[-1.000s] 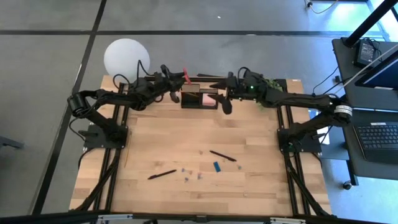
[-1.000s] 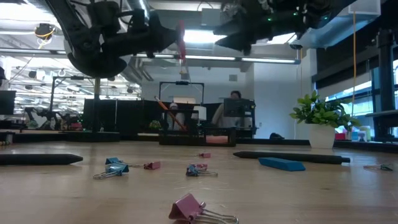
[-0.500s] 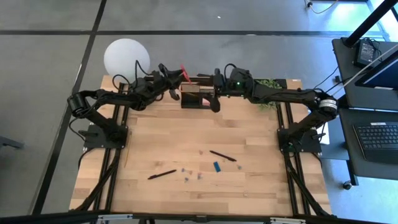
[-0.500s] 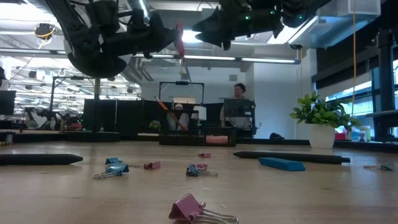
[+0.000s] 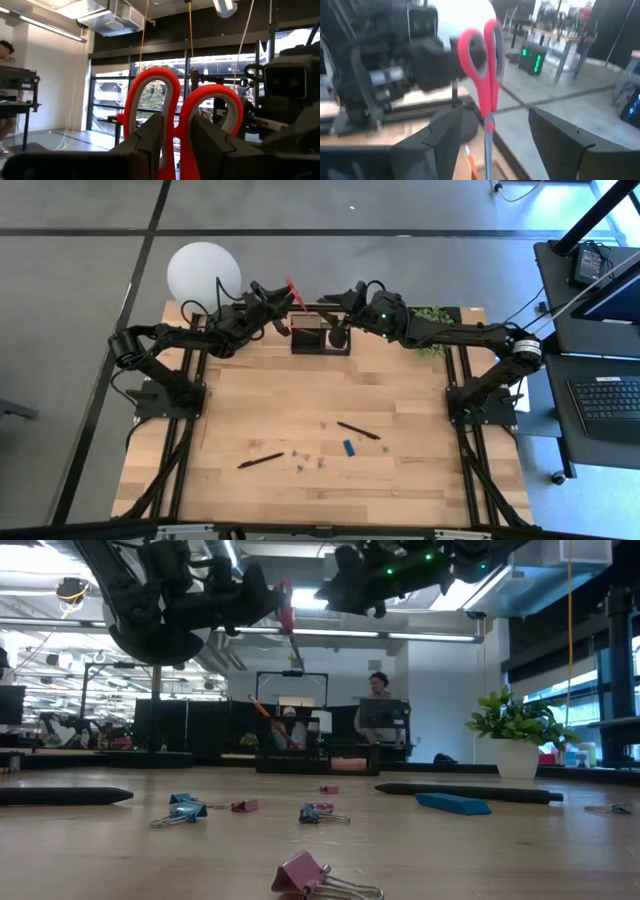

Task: Pick and place office supplies into organizer
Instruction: Put the red scissors into the black desk organizer

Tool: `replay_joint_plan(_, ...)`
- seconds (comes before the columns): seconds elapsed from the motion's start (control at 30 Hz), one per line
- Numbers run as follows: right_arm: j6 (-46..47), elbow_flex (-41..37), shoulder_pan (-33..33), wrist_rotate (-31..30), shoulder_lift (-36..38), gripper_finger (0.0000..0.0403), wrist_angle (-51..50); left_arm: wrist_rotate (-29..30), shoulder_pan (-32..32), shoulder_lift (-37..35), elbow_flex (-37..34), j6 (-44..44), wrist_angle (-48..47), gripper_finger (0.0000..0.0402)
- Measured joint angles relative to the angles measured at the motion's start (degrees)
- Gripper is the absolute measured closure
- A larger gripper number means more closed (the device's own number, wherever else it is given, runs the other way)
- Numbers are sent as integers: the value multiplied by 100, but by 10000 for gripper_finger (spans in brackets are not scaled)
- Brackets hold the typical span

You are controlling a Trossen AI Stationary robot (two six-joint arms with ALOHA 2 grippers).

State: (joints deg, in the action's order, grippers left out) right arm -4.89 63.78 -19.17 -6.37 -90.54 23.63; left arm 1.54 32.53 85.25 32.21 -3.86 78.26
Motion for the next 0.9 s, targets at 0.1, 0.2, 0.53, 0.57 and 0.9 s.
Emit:
replay_joint_plan(0.1, -65, 228, 55, 8, -282, 174, 19, 4, -18, 0, 0, 12, 0, 316)
replay_joint_plan(0.2, -194, 618, 119, 32, -652, 174, -172, 4, -24, 0, 0, 15, 0, 316)
replay_joint_plan(0.53, -343, 1703, 150, -262, -1323, 176, -1151, -65, -42, 0, 0, 9, 40, 316)
replay_joint_plan(0.57, -380, 1708, 148, -272, -1327, 178, -1189, -97, -55, 0, 0, 9, 50, 316)
replay_joint_plan(0.9, -439, 1717, 148, -274, -1332, 245, -1150, -127, -77, 0, 2, -4, 129, 316)
